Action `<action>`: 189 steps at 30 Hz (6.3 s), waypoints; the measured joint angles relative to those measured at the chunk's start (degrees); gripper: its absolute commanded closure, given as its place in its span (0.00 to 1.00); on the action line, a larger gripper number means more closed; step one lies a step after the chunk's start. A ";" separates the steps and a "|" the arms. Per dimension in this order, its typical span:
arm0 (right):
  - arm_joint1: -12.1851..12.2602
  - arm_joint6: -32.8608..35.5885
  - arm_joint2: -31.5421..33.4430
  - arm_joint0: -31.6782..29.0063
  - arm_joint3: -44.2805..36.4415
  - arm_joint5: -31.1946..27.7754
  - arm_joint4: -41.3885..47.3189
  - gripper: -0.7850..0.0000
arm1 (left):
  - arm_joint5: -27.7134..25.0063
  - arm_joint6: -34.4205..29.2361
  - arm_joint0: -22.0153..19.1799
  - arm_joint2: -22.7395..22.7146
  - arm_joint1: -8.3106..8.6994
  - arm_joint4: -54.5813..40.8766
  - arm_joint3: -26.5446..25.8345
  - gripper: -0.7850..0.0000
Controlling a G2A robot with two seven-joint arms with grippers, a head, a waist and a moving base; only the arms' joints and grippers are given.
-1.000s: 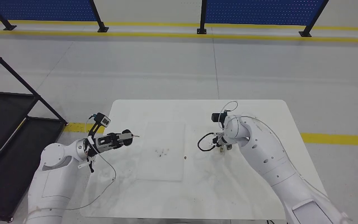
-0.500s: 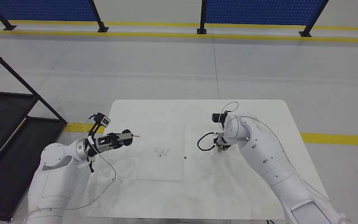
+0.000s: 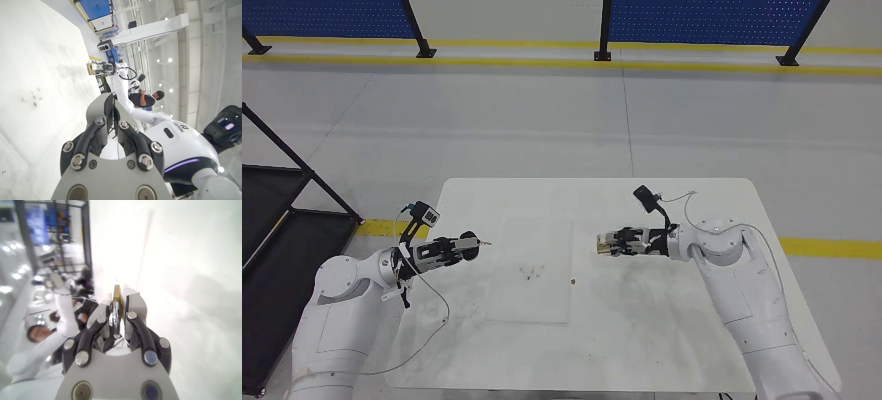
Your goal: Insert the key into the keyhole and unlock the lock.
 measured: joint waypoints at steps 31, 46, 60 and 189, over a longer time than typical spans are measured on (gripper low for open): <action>-1.20 -3.86 -1.76 0.18 5.38 -10.02 14.64 1.00 | -0.07 1.49 0.36 0.81 -0.15 0.27 -0.76 1.00; -0.57 -12.18 -2.77 -10.45 -1.62 -16.24 16.26 1.00 | -6.92 15.90 3.79 14.55 -2.10 4.15 -5.22 1.00; 0.81 -6.87 -1.94 -15.75 -6.54 -17.39 20.20 1.00 | -11.70 25.03 4.74 22.28 -3.15 7.66 -8.04 1.00; 1.85 -7.84 -1.70 -18.80 -12.62 -14.94 19.67 1.00 | -34.15 131.83 1.71 18.05 -0.87 137.92 -5.96 1.00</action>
